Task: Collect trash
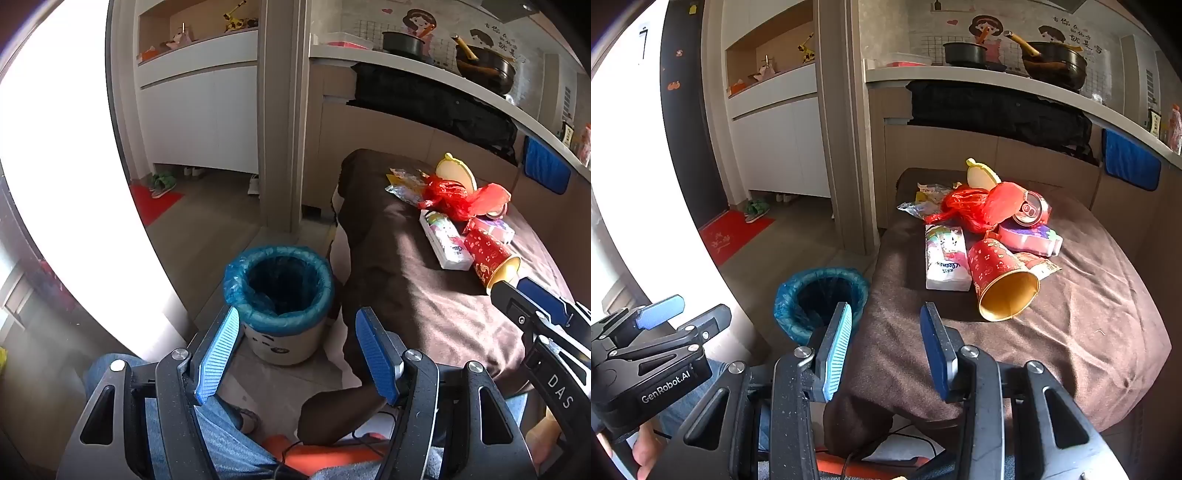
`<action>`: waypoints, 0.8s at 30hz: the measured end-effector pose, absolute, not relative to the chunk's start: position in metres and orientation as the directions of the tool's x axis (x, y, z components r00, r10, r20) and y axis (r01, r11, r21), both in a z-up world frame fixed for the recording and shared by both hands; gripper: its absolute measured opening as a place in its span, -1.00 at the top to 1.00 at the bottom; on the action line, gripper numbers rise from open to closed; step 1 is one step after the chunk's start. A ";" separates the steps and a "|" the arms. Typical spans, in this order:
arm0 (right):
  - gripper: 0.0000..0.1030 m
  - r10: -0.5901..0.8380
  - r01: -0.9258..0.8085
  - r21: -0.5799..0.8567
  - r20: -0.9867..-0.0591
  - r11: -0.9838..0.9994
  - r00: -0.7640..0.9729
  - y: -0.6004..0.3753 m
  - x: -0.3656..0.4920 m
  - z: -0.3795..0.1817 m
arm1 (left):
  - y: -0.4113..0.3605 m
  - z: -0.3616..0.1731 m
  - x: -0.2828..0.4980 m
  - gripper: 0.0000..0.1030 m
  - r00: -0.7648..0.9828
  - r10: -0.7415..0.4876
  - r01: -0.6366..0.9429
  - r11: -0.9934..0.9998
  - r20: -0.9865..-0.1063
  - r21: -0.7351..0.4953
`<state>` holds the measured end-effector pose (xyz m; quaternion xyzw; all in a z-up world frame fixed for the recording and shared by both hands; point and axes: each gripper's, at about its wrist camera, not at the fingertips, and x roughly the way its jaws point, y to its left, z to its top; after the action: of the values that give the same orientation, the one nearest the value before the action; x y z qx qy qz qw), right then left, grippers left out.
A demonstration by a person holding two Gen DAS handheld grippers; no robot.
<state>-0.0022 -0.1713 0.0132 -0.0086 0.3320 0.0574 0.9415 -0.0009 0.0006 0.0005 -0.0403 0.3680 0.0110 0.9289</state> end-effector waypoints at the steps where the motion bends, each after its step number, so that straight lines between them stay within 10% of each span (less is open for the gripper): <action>1: 0.29 0.102 -0.114 0.022 -0.627 0.993 0.773 -0.171 -0.002 0.013 | 0.001 0.001 -0.002 -0.29 0.731 -0.009 -0.050 0.997 -0.682 -0.067; 24: 0.28 0.100 -0.112 0.021 -0.624 0.994 0.775 -0.173 -0.001 0.013 | -0.003 0.004 -0.004 -0.29 0.739 0.023 -0.061 0.998 -0.674 -0.033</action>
<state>-0.0006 -0.1727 0.0127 -0.0086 0.3307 0.0562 0.9420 -0.0039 -0.0029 0.0040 -0.0263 0.3609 0.0224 0.9320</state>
